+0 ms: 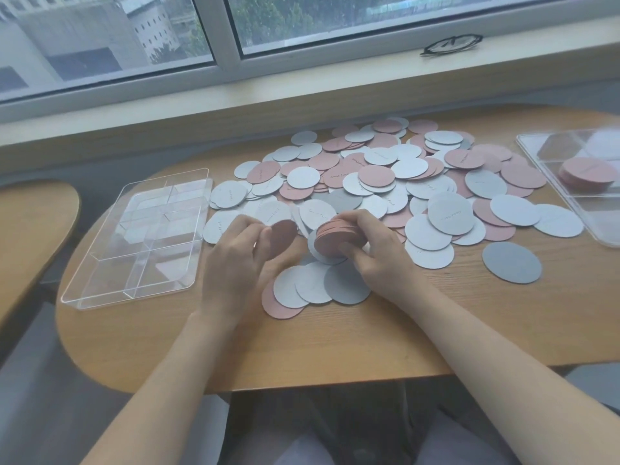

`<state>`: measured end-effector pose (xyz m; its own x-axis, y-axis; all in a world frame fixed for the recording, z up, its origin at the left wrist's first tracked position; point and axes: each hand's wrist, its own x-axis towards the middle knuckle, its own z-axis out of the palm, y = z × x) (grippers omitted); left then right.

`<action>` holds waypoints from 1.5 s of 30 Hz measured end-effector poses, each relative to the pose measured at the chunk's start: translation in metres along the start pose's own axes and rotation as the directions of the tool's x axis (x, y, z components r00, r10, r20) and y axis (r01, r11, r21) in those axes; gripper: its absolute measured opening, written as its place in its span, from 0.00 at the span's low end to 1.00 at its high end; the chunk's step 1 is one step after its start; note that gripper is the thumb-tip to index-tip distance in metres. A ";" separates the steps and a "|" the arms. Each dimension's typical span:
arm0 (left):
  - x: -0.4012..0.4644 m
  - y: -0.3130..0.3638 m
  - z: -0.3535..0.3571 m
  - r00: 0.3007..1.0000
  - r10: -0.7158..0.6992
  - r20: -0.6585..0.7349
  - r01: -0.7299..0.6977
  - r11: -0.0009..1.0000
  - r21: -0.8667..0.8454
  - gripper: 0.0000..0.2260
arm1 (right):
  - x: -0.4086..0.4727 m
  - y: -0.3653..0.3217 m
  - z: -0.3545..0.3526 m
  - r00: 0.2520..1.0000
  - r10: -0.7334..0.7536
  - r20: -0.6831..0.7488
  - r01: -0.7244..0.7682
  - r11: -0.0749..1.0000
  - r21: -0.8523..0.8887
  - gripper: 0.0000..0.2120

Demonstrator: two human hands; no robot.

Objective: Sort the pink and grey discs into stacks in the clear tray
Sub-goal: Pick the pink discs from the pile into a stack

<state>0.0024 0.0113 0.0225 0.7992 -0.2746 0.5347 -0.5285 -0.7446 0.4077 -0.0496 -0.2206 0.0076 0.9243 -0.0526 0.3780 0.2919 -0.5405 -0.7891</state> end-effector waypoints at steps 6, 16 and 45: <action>0.005 0.034 0.001 0.988 -0.085 -0.129 0.064 0.984 -0.165 0.11 | 0.000 -0.001 0.000 1.000 0.003 0.015 -0.003 0.999 0.032 0.20; 0.007 0.043 0.029 0.986 -0.138 0.091 0.162 0.912 -0.378 0.08 | 0.001 -0.001 0.001 0.998 -0.045 -0.037 0.047 0.998 0.047 0.21; -0.029 0.001 -0.028 0.836 0.095 0.540 -0.053 0.994 -0.093 0.32 | 0.001 -0.003 0.002 0.997 0.055 0.057 -0.052 0.997 -0.053 0.21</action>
<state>-0.0289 0.0354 0.0280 0.7727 -0.6290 0.0856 -0.5942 -0.6694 0.4459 -0.0486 -0.2172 0.0091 0.9513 -0.0343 0.3063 0.2305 -0.5805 -0.7810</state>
